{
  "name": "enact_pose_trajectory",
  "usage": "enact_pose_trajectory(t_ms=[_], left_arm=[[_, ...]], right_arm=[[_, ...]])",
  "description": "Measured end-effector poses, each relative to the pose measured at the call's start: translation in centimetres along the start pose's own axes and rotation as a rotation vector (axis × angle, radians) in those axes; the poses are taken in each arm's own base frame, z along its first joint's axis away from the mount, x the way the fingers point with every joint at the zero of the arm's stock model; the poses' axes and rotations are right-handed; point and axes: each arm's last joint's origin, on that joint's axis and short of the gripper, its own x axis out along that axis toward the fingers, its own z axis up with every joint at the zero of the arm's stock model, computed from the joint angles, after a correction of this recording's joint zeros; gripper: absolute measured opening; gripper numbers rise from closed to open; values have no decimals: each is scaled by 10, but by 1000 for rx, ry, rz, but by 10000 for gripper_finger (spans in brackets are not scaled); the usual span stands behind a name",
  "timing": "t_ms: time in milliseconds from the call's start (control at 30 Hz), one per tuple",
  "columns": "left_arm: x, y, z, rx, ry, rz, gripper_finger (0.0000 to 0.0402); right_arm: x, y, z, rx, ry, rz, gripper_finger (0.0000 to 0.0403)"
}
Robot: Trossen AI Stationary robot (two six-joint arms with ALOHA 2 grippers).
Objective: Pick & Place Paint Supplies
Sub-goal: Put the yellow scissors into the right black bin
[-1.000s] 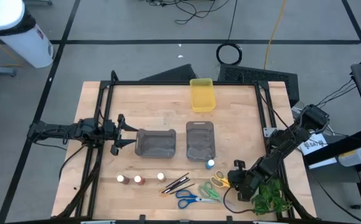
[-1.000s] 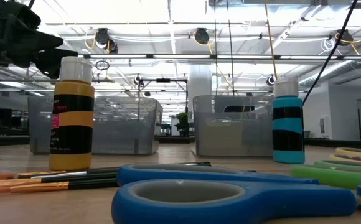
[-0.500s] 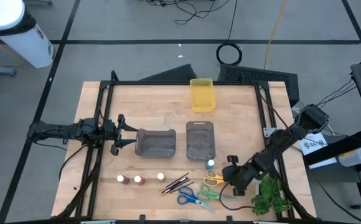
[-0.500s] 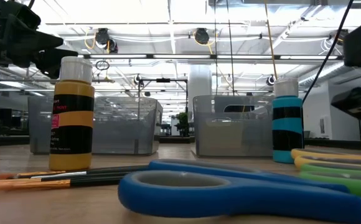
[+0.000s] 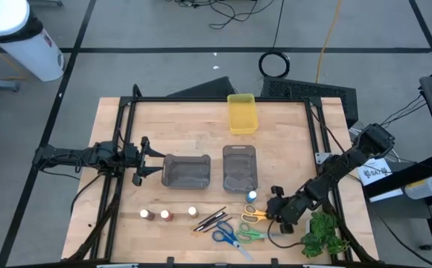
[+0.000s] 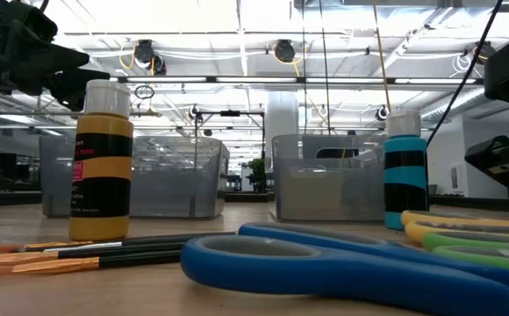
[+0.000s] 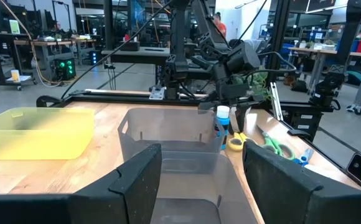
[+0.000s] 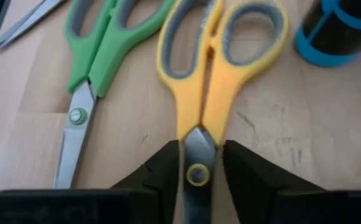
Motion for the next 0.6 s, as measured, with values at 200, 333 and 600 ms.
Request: enact_pose_trajectory(t_ms=[200,333,600], left_arm=[[0,0,0,0,0,0,237],[0,0,0,0,0,0,237],[0,0,0,0,0,0,237]], right_arm=[[0,2,2,-39,-16,25,198],[0,3,3,-71,-44,22,234],[5,-1,2,-80,-86,-101,235]])
